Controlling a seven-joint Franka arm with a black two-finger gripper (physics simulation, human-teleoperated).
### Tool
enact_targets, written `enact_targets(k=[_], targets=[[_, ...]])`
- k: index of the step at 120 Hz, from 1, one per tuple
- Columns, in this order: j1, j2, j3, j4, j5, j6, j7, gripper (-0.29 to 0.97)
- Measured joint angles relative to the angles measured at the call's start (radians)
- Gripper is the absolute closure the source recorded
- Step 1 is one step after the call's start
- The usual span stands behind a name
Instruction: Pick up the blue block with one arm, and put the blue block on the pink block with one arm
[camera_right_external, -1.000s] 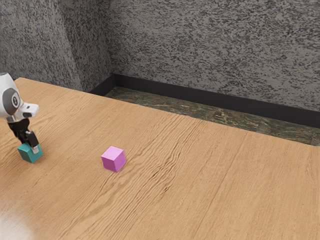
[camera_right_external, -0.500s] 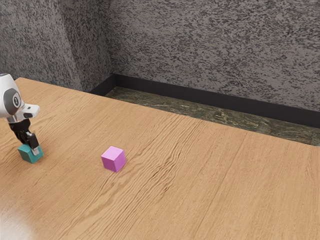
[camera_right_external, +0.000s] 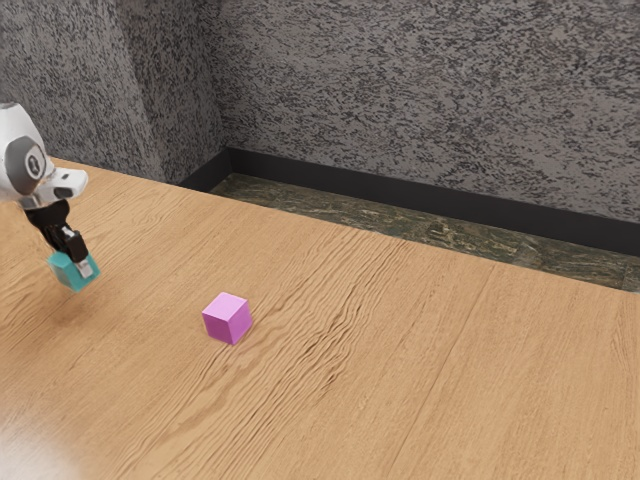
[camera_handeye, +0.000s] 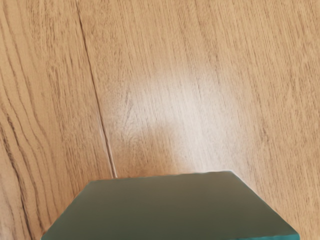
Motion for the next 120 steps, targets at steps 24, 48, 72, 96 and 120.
enact_targets(k=[24,48,72,96,120], targets=[[-0.189,-0.021,0.003,-0.003,-0.067,-0.019,-0.141,0.38],[-0.351,-0.024,0.0,0.006,-0.048,-0.077,-0.386,0.38],[-0.437,-0.004,-0.01,0.014,0.021,-0.126,-0.631,0.39],[-0.464,-0.005,-0.016,0.011,0.064,-0.144,-0.789,0.39],[-0.483,-0.014,-0.019,0.006,0.104,-0.116,-0.813,0.39]])
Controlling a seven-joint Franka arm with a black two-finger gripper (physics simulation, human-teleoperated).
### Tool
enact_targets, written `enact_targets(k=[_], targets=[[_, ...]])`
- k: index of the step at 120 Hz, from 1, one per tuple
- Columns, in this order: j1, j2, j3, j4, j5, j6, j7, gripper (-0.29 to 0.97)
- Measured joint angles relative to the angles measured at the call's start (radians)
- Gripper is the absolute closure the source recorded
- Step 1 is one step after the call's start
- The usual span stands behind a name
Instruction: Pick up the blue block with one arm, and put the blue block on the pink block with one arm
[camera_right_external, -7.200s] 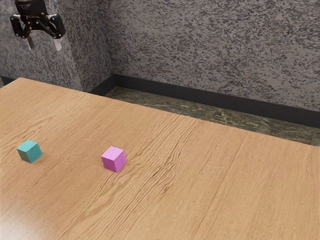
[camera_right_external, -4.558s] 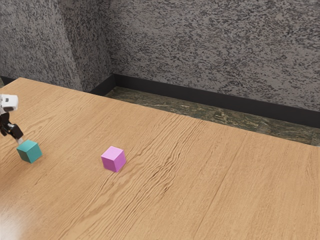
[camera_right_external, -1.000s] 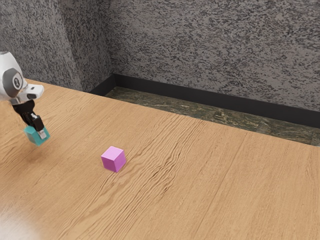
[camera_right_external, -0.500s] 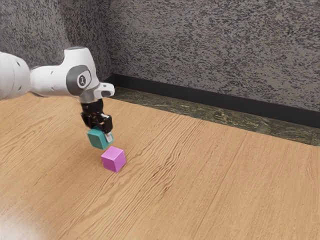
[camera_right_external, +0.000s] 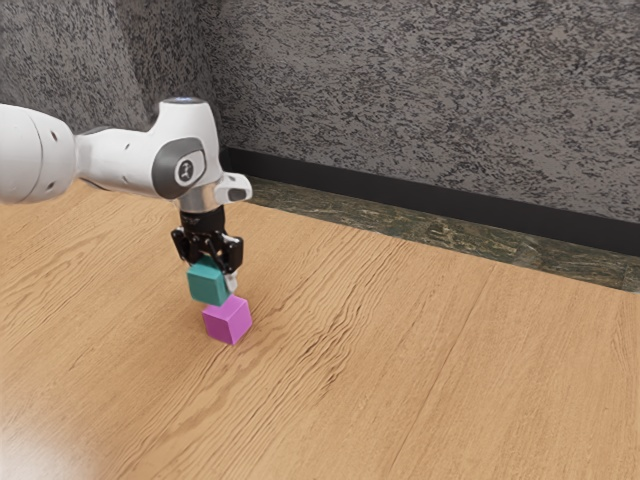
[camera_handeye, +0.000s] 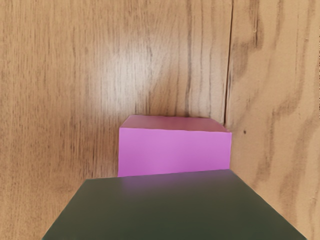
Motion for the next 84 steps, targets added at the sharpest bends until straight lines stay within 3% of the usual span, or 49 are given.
enact_targets(k=[41,84], targets=[[-0.021,-0.018,0.0,-0.041,-0.001,0.062,0.092,0.37],[-0.026,-0.056,0.002,-0.113,-0.069,0.089,0.163,0.38]])
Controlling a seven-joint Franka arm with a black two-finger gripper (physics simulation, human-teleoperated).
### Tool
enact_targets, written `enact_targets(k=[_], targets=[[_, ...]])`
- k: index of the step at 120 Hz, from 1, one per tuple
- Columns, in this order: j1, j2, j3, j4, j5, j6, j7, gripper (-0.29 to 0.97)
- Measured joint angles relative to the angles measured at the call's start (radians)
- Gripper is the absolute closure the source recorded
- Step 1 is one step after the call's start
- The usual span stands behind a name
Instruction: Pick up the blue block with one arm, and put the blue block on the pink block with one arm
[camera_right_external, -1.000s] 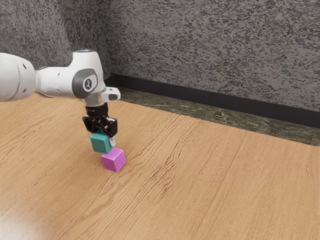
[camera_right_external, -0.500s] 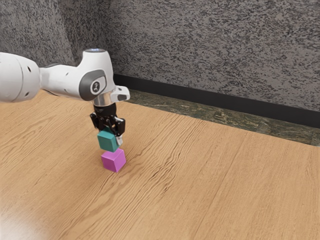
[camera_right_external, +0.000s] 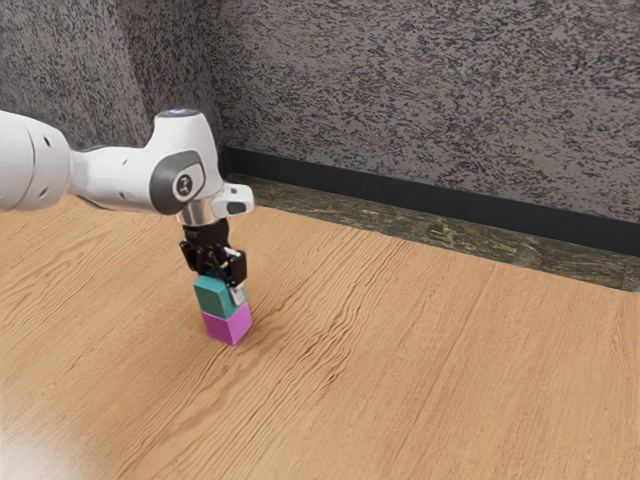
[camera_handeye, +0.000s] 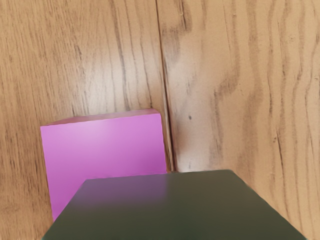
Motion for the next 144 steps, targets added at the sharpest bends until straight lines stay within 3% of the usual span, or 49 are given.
enact_targets(k=[96,105,144], targets=[[0.013,0.044,0.002,0.035,-0.013,0.042,0.062,0.37],[0.014,0.044,0.004,0.032,-0.021,0.042,0.069,0.26],[0.015,0.027,0.011,0.028,-0.043,0.034,0.103,0.09]])
